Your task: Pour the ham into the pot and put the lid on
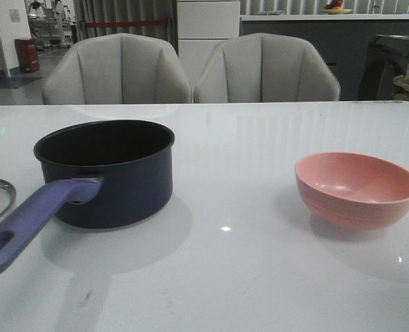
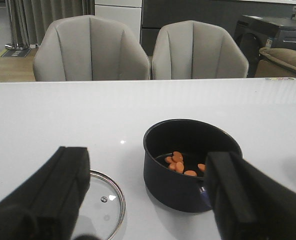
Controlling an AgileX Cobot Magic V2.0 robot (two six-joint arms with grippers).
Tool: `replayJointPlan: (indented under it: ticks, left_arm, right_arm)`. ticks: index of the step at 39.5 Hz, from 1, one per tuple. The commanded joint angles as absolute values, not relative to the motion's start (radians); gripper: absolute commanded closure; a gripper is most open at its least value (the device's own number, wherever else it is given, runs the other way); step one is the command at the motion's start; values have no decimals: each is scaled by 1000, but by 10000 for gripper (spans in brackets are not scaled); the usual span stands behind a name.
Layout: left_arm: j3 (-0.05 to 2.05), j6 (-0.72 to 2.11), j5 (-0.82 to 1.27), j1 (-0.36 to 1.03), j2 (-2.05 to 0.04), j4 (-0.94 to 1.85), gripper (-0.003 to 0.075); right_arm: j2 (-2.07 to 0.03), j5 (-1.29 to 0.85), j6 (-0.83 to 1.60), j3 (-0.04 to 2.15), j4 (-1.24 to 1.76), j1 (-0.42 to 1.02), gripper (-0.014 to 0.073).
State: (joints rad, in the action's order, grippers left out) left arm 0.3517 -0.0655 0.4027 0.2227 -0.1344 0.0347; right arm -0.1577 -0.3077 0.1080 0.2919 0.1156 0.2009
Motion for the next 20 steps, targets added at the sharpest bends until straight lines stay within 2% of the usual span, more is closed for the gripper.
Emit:
replayJointPlan:
  ticks: [1, 12, 20]
  left_arm:
    - [406, -66, 339, 230, -146, 42, 200]
    - [484, -64, 374, 228, -207, 15, 200]
    - [599, -64, 459, 228, -379, -13, 200]
  right_arm:
    - [-167, -216, 116, 317, 111, 200, 439]
    - [-167, -216, 116, 317, 111, 200, 439]
    - [-167, -216, 116, 317, 111, 200, 439]
